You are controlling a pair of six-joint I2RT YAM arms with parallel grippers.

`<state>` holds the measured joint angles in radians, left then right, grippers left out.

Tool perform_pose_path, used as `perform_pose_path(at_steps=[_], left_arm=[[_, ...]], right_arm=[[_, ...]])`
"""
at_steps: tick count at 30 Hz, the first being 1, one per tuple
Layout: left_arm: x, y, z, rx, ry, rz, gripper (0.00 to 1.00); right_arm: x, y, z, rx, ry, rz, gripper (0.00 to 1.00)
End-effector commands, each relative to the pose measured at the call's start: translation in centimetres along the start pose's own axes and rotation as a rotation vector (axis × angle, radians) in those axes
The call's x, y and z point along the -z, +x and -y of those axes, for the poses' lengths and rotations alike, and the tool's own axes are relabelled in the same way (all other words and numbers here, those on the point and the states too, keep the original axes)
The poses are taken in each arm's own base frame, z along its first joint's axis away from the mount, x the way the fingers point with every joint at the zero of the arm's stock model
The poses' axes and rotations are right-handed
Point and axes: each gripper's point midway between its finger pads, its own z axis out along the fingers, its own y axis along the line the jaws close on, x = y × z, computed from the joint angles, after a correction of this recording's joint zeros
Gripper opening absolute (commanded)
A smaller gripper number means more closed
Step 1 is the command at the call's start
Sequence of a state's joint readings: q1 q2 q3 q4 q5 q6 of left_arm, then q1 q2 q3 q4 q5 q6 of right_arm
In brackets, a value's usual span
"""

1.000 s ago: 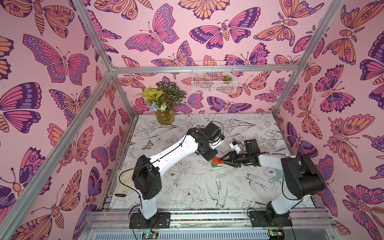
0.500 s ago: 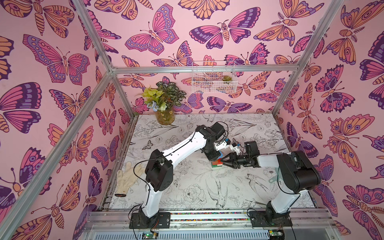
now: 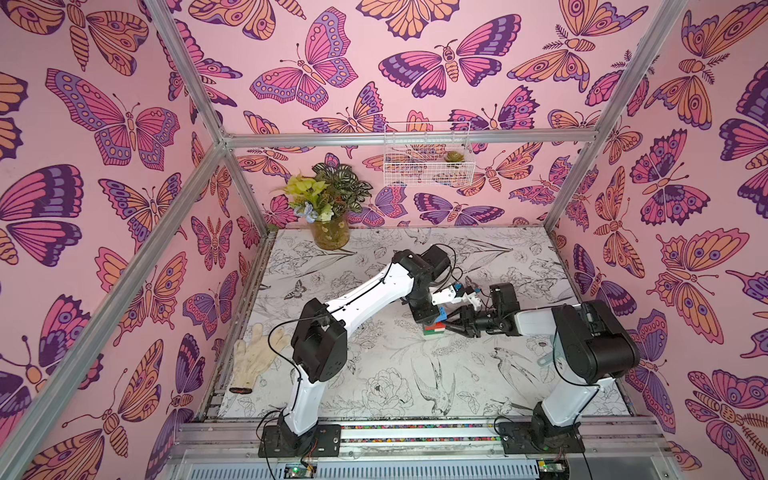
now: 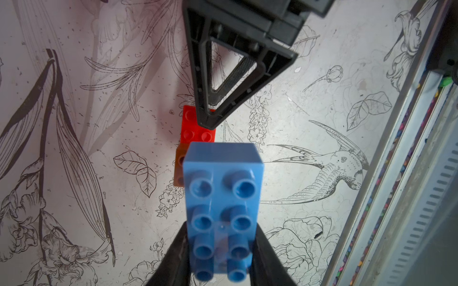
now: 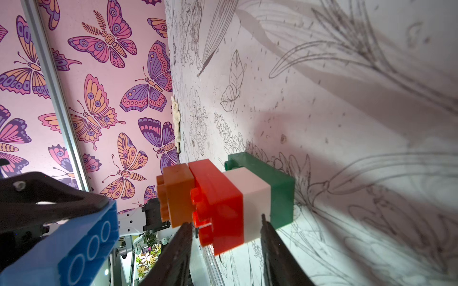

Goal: Assemble the number 5 with lego
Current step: Assemble the lego brick with the lego brick.

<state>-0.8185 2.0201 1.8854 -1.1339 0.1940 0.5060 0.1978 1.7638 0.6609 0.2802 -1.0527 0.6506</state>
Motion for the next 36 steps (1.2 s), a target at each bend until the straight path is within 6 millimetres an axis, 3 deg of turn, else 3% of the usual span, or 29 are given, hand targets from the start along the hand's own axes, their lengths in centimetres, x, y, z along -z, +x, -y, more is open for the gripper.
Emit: perform_pose_path(at_steps=[1,8,36], left_arm=[[-0.2,-0.1,0.1,-0.048,0.016,-0.017,0.03],[-0.9,0.0,0.3,-0.105,0.037,-0.040,0.07],[-2.6,0.2,-0.6,-0.268,0.039,-0.127,0.05]], right_arm=[[0.0,0.2,0.1,0.000,-0.022,-0.010,0.46],[-0.1,0.2,0.2,-0.004,-0.026,-0.014,0.44],[-0.4,0.2,0.9,-0.021,-0.021,-0.022,0.40]])
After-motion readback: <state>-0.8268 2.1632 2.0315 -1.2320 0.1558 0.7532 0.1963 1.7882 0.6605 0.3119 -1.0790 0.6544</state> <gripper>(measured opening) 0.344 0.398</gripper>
